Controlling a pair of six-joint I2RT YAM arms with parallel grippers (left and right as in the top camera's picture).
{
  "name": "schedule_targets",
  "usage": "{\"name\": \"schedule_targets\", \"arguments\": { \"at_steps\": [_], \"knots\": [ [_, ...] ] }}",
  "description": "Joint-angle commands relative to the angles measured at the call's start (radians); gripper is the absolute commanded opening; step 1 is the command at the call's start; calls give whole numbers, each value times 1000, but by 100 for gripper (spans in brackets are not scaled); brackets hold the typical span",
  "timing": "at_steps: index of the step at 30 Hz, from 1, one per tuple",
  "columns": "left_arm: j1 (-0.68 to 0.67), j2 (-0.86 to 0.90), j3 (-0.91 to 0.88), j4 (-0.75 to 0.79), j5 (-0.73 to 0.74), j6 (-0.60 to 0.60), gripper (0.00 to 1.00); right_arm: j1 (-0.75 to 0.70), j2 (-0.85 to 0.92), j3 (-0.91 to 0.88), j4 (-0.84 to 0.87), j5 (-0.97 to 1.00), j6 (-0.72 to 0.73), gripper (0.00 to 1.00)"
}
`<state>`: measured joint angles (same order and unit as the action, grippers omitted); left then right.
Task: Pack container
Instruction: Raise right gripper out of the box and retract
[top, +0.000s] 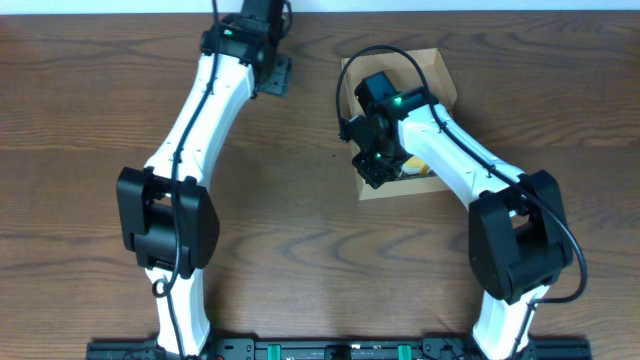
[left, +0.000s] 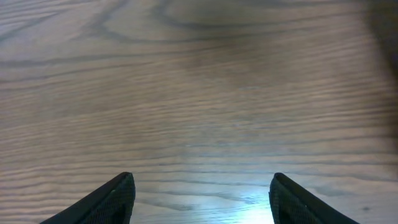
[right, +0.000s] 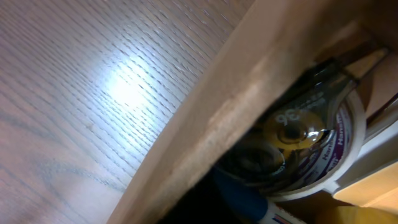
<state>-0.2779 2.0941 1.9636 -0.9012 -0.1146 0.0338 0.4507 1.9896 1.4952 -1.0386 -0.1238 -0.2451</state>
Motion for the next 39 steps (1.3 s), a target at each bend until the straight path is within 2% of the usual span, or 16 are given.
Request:
{"name": "schedule_targets", "arguments": {
  "at_steps": [1, 9, 24, 26, 30, 33, 36, 39],
  "knots": [
    [34, -45, -8, -3, -27, 11, 70, 24, 2, -6, 12, -16, 13, 2],
    [48, -48, -8, -11, -27, 11, 70, 61, 2, -6, 79, -16, 13, 1],
    [48, -48, -8, -8, -23, 11, 70, 5, 0, 21, 31, -4, 13, 1],
    [48, -48, -8, -8, -23, 11, 70, 6, 0, 68, 24, 18, 13, 1],
    [48, -48, -8, -6, -11, -5, 69, -3, 0, 252, -8, 211, 13, 1],
    [48, -48, -8, -1, 108, -8, 69, -53, 0, 460, -18, 403, 13, 1],
    [48, -48, -9, -3, 135, -8, 69, -203, 0, 569, -62, 399, 27, 1],
    [49, -46, -9, 14, 135, -8, 66, -348, 3, 570, -99, 292, 65, 1]
  ]
}}
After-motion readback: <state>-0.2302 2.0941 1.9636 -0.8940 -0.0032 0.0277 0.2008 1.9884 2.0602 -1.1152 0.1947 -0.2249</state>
